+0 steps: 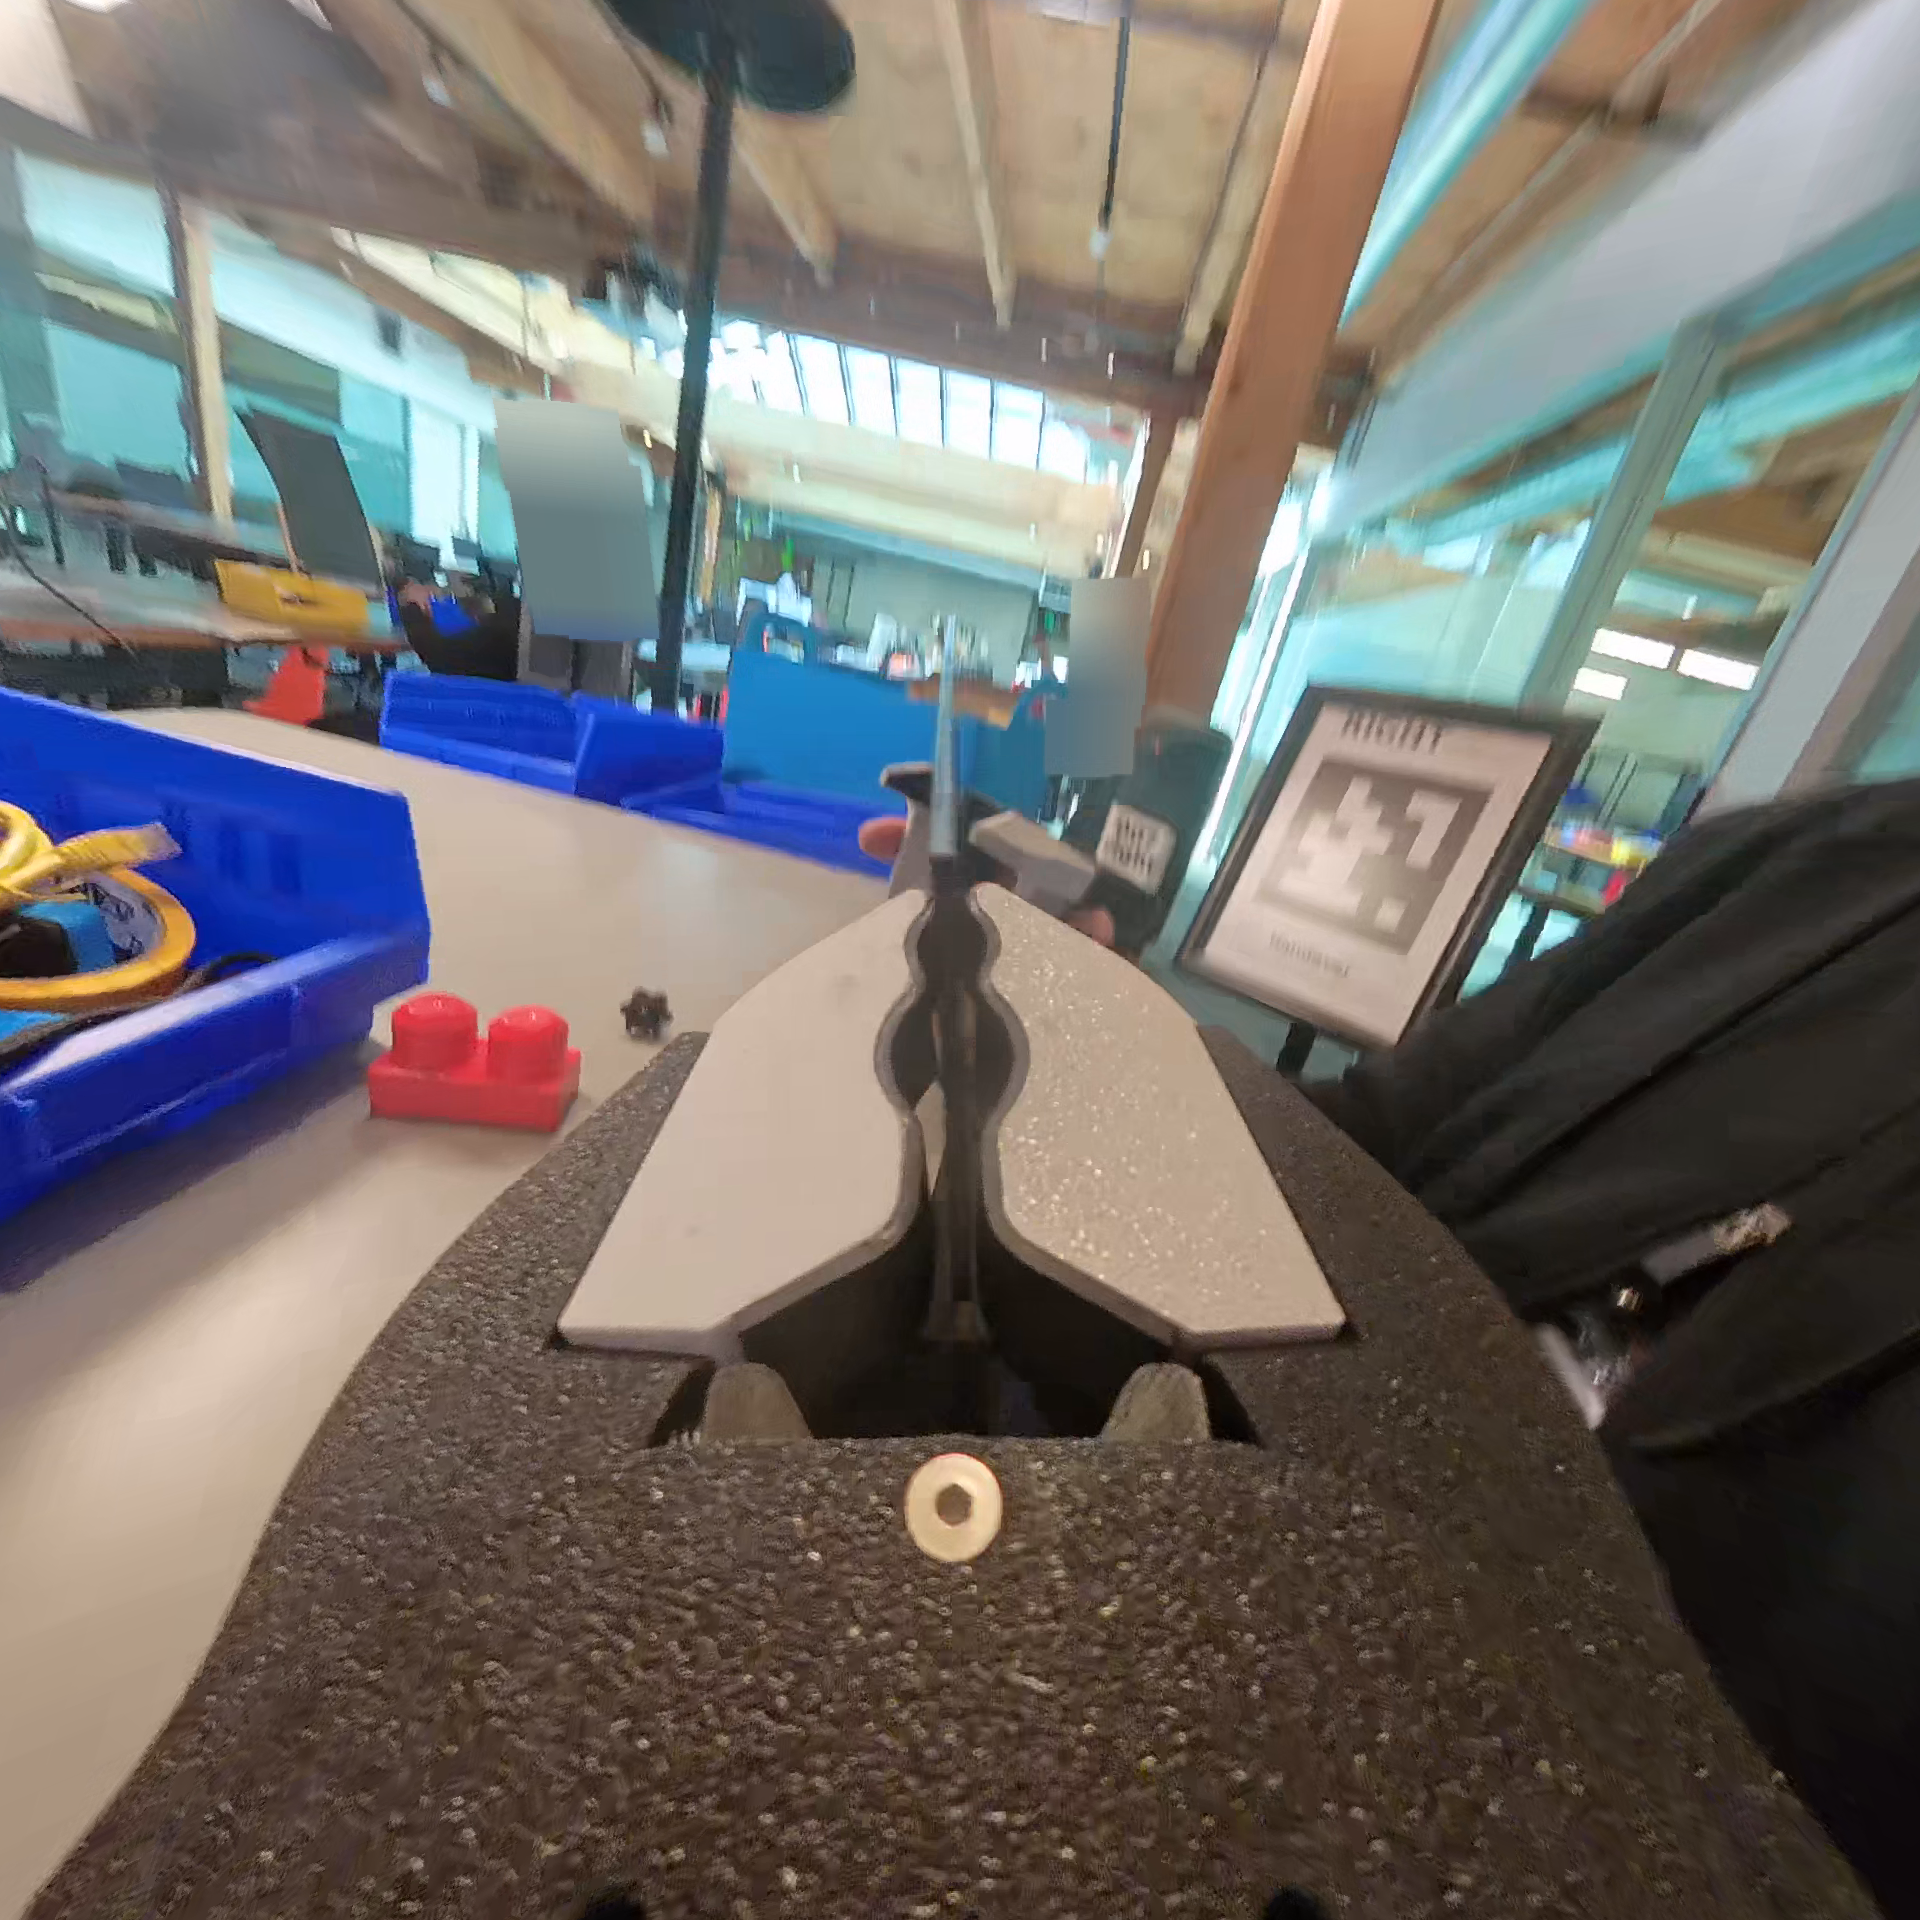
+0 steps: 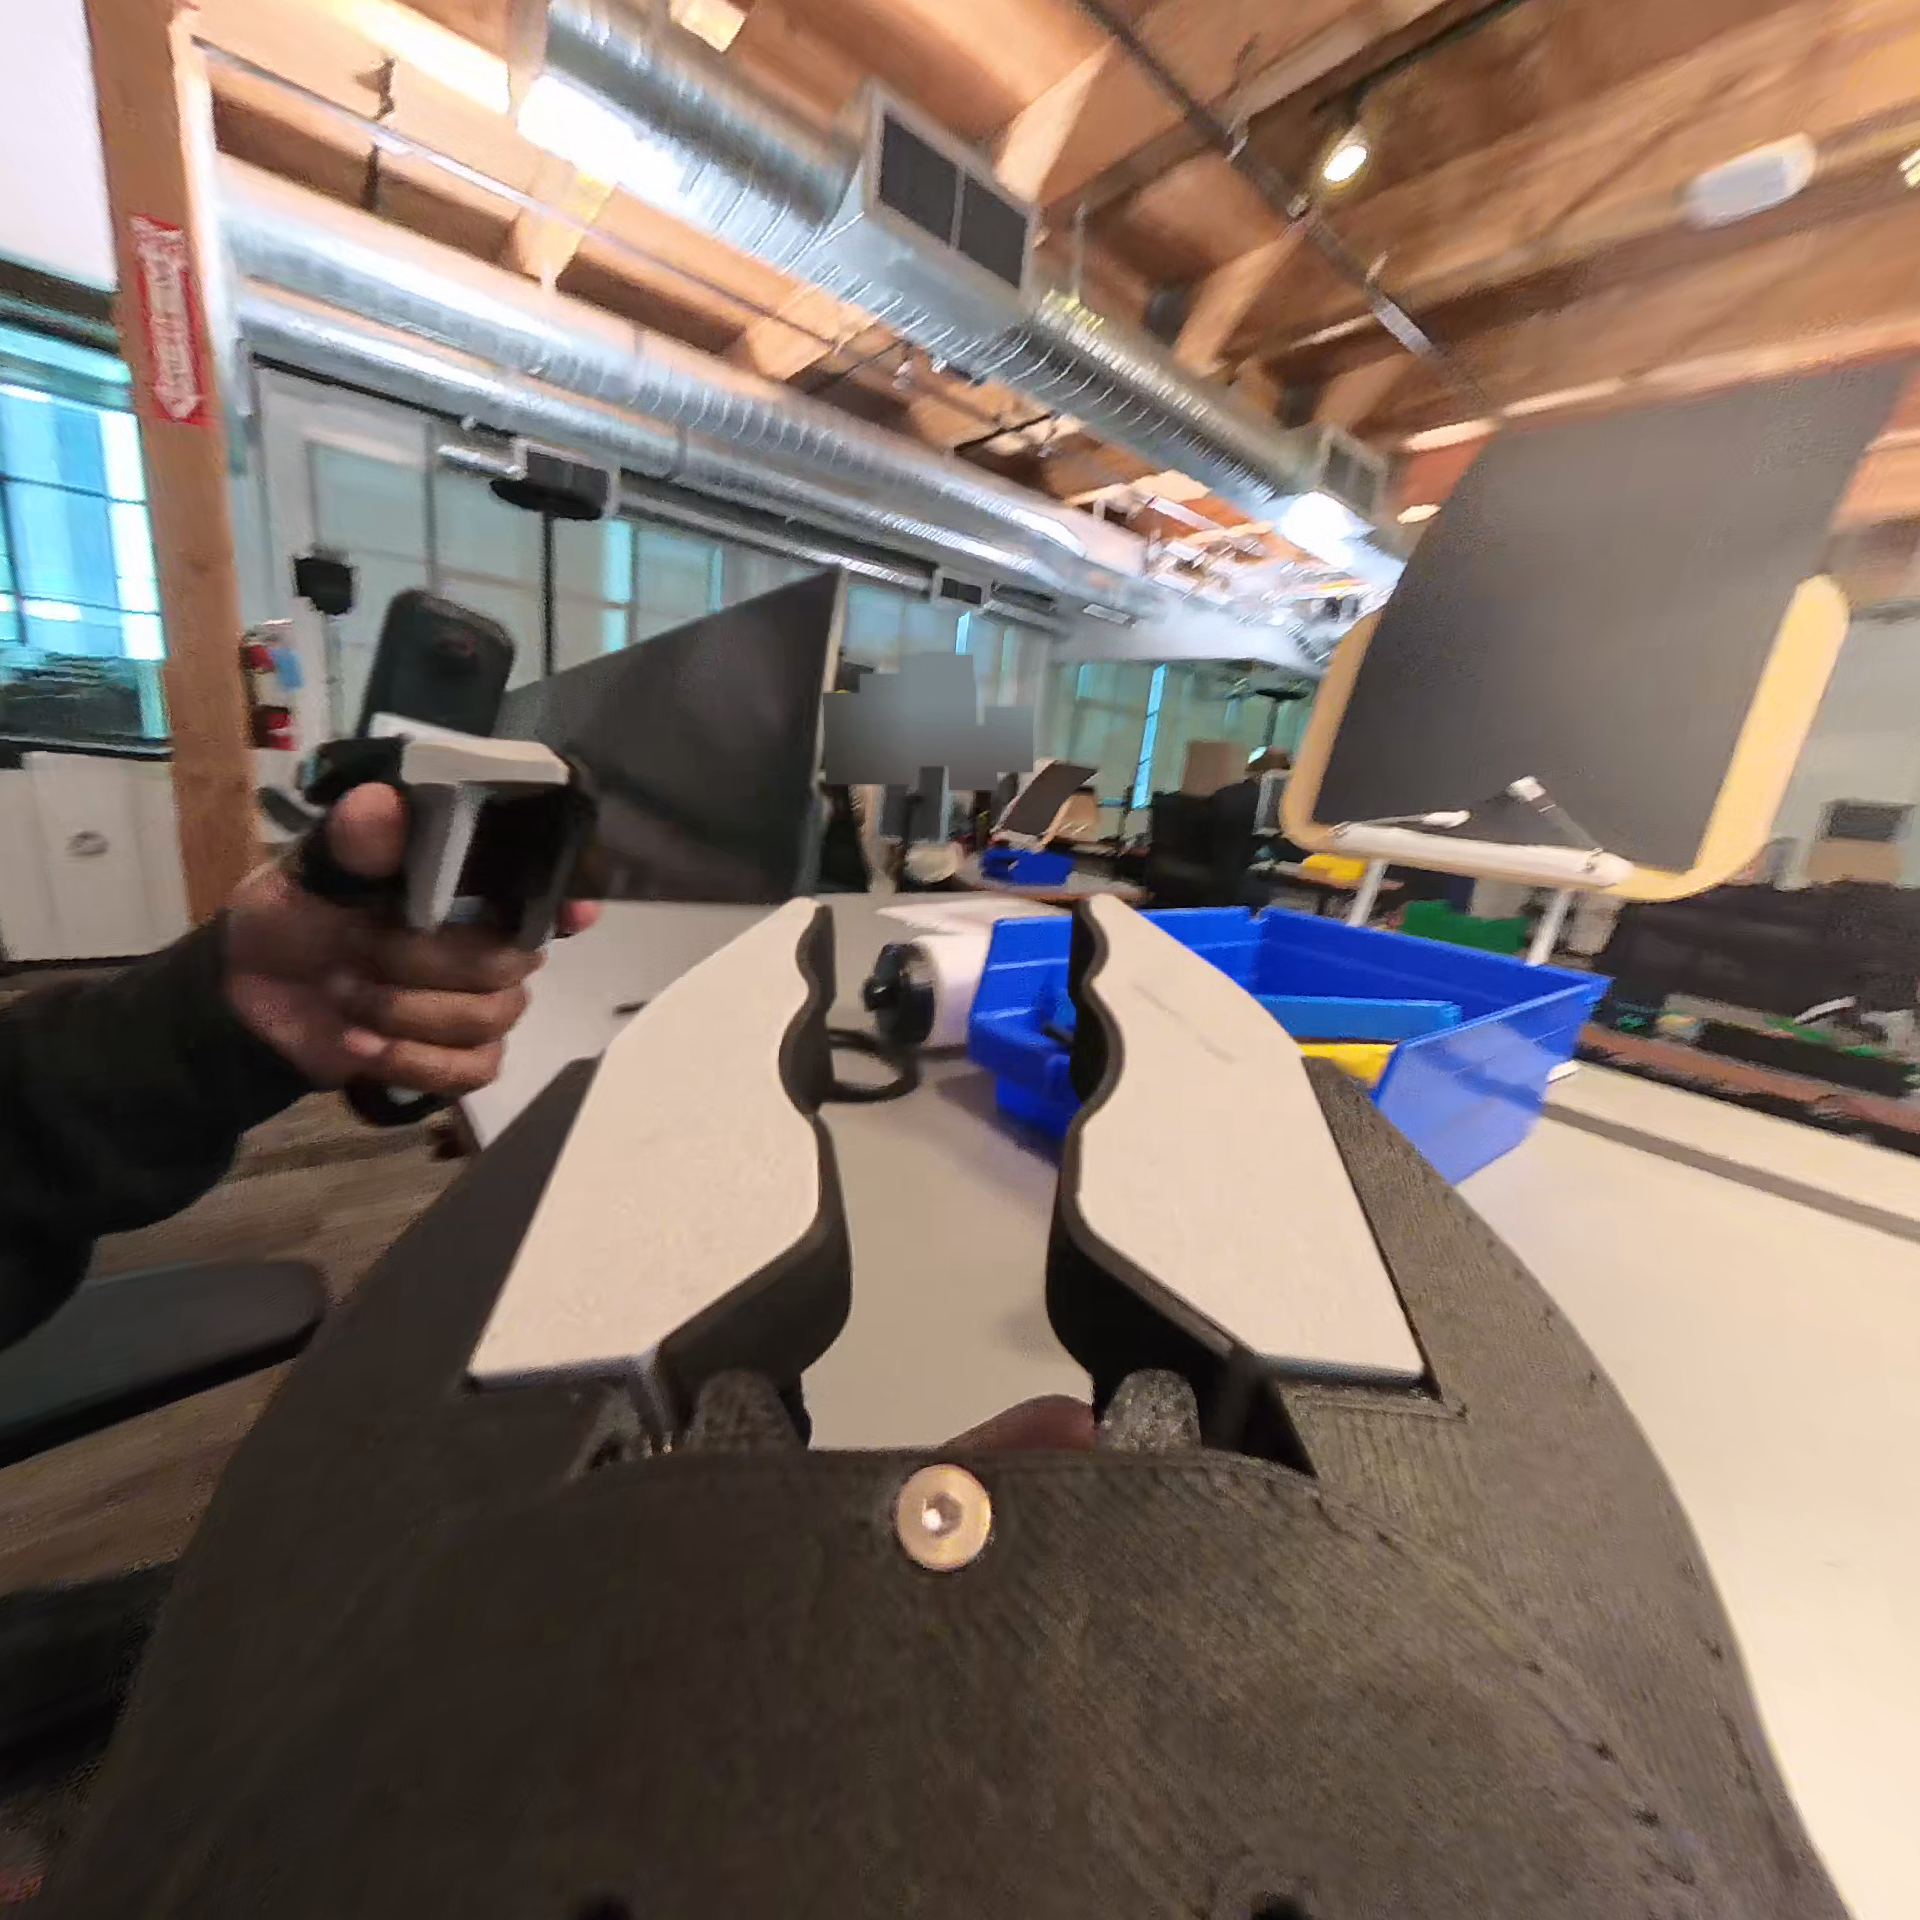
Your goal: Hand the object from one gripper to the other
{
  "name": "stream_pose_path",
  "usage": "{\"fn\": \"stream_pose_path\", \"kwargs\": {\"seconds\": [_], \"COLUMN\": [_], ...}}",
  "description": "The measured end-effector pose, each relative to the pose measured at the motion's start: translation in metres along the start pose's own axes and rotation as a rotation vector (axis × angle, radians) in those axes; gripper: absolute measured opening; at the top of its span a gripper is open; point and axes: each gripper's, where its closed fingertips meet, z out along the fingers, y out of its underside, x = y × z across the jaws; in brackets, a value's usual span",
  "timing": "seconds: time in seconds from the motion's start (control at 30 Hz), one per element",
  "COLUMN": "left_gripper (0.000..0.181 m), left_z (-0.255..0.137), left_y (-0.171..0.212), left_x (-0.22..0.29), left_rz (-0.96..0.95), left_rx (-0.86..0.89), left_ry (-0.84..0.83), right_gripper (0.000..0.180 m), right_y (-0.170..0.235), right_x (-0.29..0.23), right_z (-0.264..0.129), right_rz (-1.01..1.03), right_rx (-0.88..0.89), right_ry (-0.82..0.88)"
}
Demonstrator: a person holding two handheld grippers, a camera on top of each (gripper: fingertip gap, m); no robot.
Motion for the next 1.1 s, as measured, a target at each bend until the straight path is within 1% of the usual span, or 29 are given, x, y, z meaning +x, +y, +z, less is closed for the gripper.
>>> {"fn": "stream_pose_path", "kwargs": {"seconds": [0.03, 0.1, 0.2, 0.33, 0.4, 0.53, 0.63, 0.7, 0.73, 0.77, 0.87, 0.9, 0.93, 1.03, 1.1], "left_gripper": [0.001, 0.003, 0.001, 0.001, 0.002, 0.002, 0.002, 0.003, 0.005, 0.014, 0.054, 0.067, 0.074, 0.076, 0.072], "left_z": [-0.002, -0.004, 0.000, 0.019, 0.032, 0.057, 0.070, 0.077, 0.078, 0.079, 0.081, 0.079, 0.076, 0.061, 0.053], "left_y": [-0.008, -0.021, -0.023, 0.000, 0.011, 0.029, 0.038, 0.041, 0.042, 0.041, 0.025, 0.016, 0.007, -0.008, -0.005], "left_x": [-0.002, -0.011, -0.029, -0.044, -0.040, -0.028, -0.018, -0.011, -0.010, -0.009, 0.006, 0.012, 0.019, 0.040, 0.039], "left_rz": [-0.031, -0.131, -0.323, -0.540, -0.615, -0.693, -0.727, -0.745, -0.744, -0.726, -0.626, -0.559, -0.474, -0.186, -0.030], "left_rx": [0.055, 0.162, 0.246, 0.225, 0.198, 0.146, 0.113, 0.099, 0.095, 0.092, 0.093, 0.106, 0.122, 0.139, 0.101], "left_ry": [-0.001, -0.024, -0.085, -0.186, -0.183, -0.189, -0.174, -0.147, -0.149, -0.144, -0.015, 0.022, 0.055, 0.130, 0.094], "right_gripper": [0.042, 0.043, 0.044, 0.046, 0.049, 0.052, 0.046, 0.027, 0.014, 0.007, 0.001, 0.000, 0.000, 0.000, 0.000], "right_y": [-0.004, -0.011, -0.003, 0.005, 0.009, 0.015, 0.021, 0.022, 0.021, 0.023, 0.029, 0.030, 0.031, 0.037, 0.043], "right_x": [0.003, 0.004, -0.001, 0.004, 0.004, -0.001, 0.000, 0.004, 0.006, 0.010, 0.019, 0.019, 0.020, 0.020, 0.012], "right_z": [-0.001, -0.004, -0.001, 0.001, 0.002, 0.004, 0.006, 0.005, 0.004, 0.003, 0.003, 0.004, 0.004, 0.008, 0.011], "right_rz": [-0.038, -0.188, -0.477, -0.766, -0.922, -1.202, -1.305, -1.317, -1.304, -1.276, -1.180, -1.124, -1.059, -0.810, -0.614], "right_rx": [0.025, 0.064, 0.018, -0.043, -0.081, -0.124, -0.169, -0.184, -0.189, -0.216, -0.279, -0.287, -0.299, -0.347, -0.374], "right_ry": [0.040, 0.123, 0.219, 0.376, 0.426, 0.489, 0.521, 0.559, 0.571, 0.563, 0.537, 0.517, 0.501, 0.408, 0.304]}}
